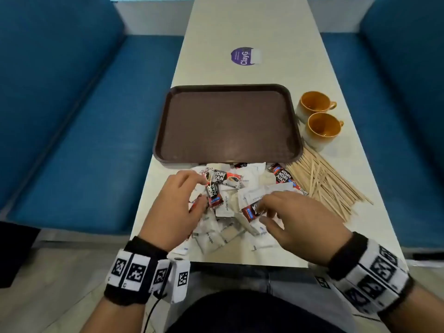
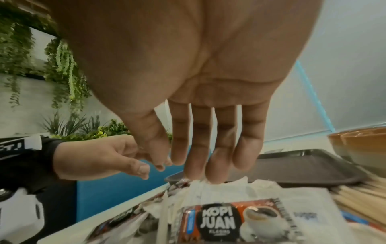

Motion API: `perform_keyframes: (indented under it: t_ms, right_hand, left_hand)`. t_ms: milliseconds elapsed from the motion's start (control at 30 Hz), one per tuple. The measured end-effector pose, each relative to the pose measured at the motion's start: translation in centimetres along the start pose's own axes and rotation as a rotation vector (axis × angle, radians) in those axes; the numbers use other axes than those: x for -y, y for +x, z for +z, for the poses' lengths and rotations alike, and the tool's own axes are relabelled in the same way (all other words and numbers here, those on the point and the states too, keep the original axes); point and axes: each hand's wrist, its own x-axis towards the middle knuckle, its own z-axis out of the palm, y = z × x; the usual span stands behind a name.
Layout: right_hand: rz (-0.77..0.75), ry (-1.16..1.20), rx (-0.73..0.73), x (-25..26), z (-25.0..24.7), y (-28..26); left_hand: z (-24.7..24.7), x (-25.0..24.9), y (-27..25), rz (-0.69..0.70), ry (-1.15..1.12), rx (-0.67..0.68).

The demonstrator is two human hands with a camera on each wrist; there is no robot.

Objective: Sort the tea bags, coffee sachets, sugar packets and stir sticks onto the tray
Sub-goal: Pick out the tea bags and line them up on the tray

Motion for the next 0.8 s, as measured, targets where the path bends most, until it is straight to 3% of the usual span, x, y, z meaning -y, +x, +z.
perform_keyframes:
  t_ms: [167, 267, 533, 800]
  right_hand:
    - [0.031, -0.053, 0.175, 1.6, 1.7, 3.0]
    - [0.029, -0.058, 0.223, 1.3, 3.5, 3.8]
    - [0.038, 0.151, 0.125, -0.7, 5.0, 4.3]
    - [0.049, 0.303, 0.052, -2.1, 4.2, 4.7]
  left_hand:
    - [2.7, 0.7, 0.5, 0.080, 0.091, 0.321]
    - [3.7, 0.9, 0.6, 0.076, 0.137, 0.405]
    - [3.5, 1.5, 0.4, 0.046, 0.104, 0.337]
    - [2.5, 0.8, 0.6, -0.023, 0.079, 0.361]
